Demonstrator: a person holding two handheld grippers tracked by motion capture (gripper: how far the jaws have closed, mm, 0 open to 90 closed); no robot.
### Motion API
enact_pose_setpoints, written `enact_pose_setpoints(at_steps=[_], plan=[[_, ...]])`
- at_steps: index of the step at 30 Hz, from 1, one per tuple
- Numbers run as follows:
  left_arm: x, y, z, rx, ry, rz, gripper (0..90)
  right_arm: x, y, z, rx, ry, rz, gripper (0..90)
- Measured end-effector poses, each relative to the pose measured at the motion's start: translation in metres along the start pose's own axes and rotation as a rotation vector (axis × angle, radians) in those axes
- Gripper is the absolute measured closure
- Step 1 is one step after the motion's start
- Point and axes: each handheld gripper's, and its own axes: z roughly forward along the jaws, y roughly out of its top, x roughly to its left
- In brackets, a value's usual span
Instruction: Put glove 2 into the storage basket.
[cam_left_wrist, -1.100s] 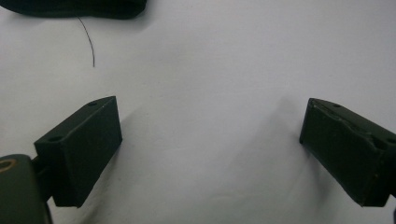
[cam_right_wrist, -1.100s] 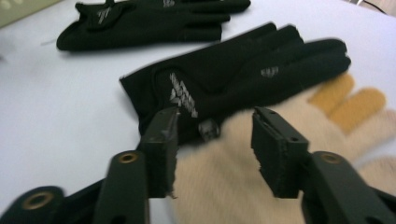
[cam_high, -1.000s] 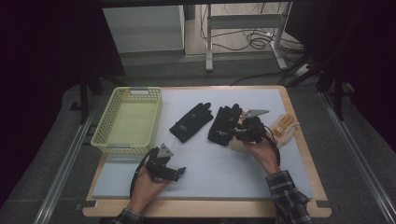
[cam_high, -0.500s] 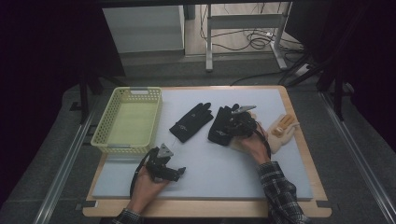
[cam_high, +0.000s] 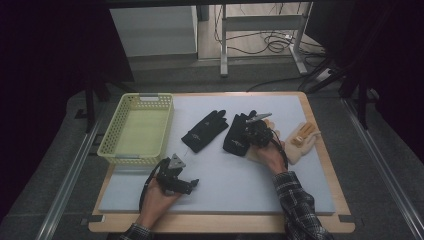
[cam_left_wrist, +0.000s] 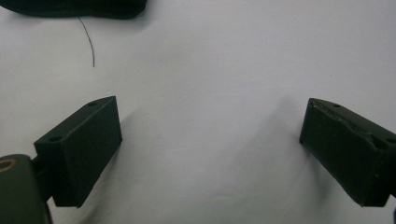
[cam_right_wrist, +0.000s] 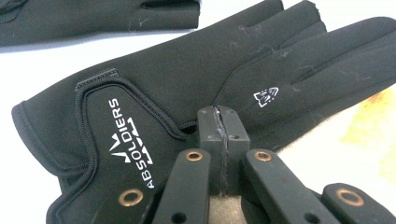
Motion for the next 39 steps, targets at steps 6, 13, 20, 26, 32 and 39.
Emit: enact_pose_setpoints(at_steps=[6,13,20,26,32,39], plan=[[0.0,0.0,0.0,-0.001,0.0,0.0,5.6,0.004,0.007,-0.021,-0.06,0.026,-0.003,88.9],[0.0,0.0,0.0,-0.002,0.0,-0.002,5.6,0.019,0.009,-0.053,-0.099,0.051,-0.053,88.9],[0.0,0.0,0.0,0.0,0.001,0.002,5.6,0.024,0.005,-0.082,-0.094,0.045,-0.087,88.9],[0.0,0.0,0.0,-0.001,0.001,0.0,5.6,0.039,0.001,-0.074,-0.084,0.061,-0.131,88.9],[0.0,0.0,0.0,-0.002,0.0,0.0,5.6,0.059,0.015,-0.063,-0.097,0.107,-0.153,88.6],[0.0,0.0,0.0,-0.001,0.002,0.002,5.6,0.096,0.034,-0.032,-0.09,0.186,-0.205,76.1]])
